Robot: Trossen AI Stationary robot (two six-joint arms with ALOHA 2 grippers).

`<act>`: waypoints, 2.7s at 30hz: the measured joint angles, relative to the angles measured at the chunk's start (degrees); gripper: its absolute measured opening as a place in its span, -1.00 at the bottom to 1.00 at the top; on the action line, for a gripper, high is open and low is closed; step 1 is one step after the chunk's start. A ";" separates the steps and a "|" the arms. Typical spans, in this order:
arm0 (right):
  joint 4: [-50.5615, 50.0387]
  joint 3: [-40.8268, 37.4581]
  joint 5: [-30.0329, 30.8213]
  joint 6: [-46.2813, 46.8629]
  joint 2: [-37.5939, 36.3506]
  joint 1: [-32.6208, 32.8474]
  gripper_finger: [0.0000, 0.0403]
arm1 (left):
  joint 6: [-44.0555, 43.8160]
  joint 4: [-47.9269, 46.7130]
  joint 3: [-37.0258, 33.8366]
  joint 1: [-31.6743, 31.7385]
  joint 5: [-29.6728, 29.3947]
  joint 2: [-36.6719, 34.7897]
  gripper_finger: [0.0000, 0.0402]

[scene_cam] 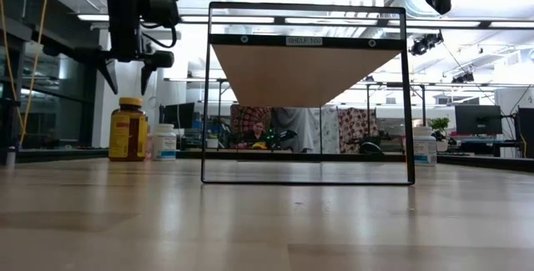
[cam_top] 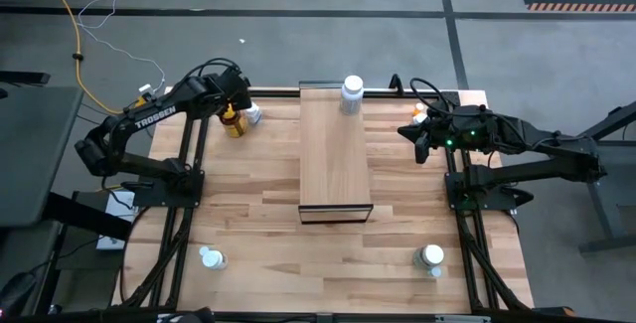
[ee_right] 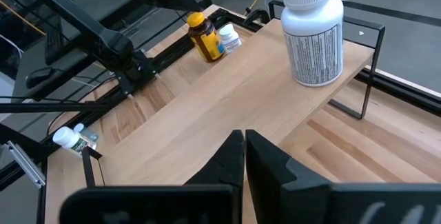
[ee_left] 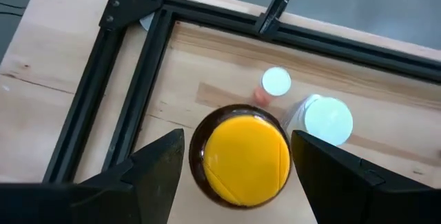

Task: Pick and place medicine bottles onto shelf by color
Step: Put the yellow pill bottle on the shelf

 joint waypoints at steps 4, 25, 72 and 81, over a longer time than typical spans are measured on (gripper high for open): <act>0.00 0.00 0.02 -0.39 0.05 0.00 -0.97 | -0.16 2.96 -0.90 0.58 1.22 0.00 0.28; 0.59 -0.02 0.00 -1.20 6.75 0.00 -0.97 | 0.58 4.81 -5.62 0.88 2.97 0.02 0.28; 11.63 0.00 0.00 -3.86 5.44 0.02 -0.97 | 32.89 -5.17 54.09 -28.14 0.87 22.78 0.01; 11.67 0.00 0.00 -3.74 5.44 0.00 -0.97 | 41.46 -8.86 65.36 -27.97 4.50 35.02 0.02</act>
